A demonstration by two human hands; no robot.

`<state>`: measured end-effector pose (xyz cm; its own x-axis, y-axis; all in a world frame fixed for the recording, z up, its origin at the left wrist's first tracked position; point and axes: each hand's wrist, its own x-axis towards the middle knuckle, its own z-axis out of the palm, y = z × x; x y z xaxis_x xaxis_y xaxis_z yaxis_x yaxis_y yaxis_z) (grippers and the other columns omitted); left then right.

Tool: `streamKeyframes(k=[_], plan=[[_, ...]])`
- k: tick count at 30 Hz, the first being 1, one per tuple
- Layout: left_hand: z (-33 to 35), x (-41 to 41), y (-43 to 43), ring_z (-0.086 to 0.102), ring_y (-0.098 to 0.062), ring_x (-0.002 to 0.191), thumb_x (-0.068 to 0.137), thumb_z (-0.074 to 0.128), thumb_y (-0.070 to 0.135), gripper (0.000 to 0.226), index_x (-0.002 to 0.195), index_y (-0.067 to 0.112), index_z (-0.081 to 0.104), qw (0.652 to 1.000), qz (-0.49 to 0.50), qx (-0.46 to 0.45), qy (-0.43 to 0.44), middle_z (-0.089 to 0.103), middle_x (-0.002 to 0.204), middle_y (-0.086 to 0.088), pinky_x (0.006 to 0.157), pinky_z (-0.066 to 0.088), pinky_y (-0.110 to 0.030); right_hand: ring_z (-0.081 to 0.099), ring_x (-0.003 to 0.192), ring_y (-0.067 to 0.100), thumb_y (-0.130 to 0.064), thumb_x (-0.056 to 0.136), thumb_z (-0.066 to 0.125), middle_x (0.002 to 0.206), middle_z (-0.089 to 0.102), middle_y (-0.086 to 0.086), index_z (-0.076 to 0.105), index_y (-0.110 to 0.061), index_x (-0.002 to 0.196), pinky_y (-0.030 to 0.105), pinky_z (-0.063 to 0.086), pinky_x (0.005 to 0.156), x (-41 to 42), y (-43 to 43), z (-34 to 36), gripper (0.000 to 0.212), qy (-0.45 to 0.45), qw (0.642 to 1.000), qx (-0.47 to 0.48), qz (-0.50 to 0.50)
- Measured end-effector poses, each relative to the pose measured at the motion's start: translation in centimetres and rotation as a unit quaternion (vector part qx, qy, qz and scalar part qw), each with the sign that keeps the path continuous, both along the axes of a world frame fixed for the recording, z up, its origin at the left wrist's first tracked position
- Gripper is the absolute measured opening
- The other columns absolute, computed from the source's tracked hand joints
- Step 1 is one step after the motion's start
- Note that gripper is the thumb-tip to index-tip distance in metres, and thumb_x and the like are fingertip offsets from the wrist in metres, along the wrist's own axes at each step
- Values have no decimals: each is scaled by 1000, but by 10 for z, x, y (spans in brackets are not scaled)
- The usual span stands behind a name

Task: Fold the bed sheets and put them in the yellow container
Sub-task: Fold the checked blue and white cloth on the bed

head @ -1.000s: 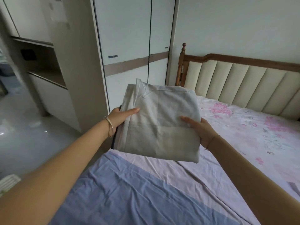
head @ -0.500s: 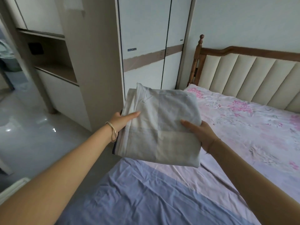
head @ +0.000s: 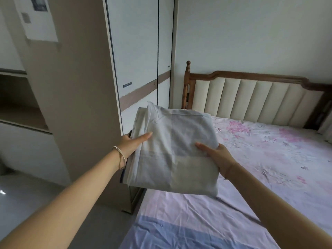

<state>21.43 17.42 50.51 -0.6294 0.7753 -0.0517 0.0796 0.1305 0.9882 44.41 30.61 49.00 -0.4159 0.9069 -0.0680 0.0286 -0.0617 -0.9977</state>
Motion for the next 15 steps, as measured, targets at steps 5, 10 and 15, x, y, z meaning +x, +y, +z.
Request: streamKeyframes(k=[5, 10, 15], plan=[[-23, -18, 27, 53, -7, 71, 77, 72, 41, 25, 75, 25, 53, 1000, 1, 7, -7, 56, 78, 9, 58, 38, -19, 68, 67, 17, -23, 74, 79, 79, 71, 4, 64, -13, 74, 24, 56, 54, -14, 20, -14, 18, -16, 1000, 8, -1], [-39, -50, 37, 55, -5, 75, 77, 72, 43, 23, 80, 24, 59, 999, -29, -9, -30, 62, 82, 6, 64, 40, -22, 68, 62, 15, -19, 74, 78, 79, 71, 6, 68, -8, 86, 25, 56, 52, -39, 15, -35, 20, -14, 999, -23, -32], [-59, -113, 57, 68, -15, 82, 69, 79, 40, 34, 93, 18, 69, 994, -102, -10, -40, 73, 88, -1, 70, 52, -26, 68, 64, 15, -17, 74, 78, 82, 72, 7, 68, -8, 91, 24, 55, 51, -88, 4, -50, 22, -7, 994, -16, -107]])
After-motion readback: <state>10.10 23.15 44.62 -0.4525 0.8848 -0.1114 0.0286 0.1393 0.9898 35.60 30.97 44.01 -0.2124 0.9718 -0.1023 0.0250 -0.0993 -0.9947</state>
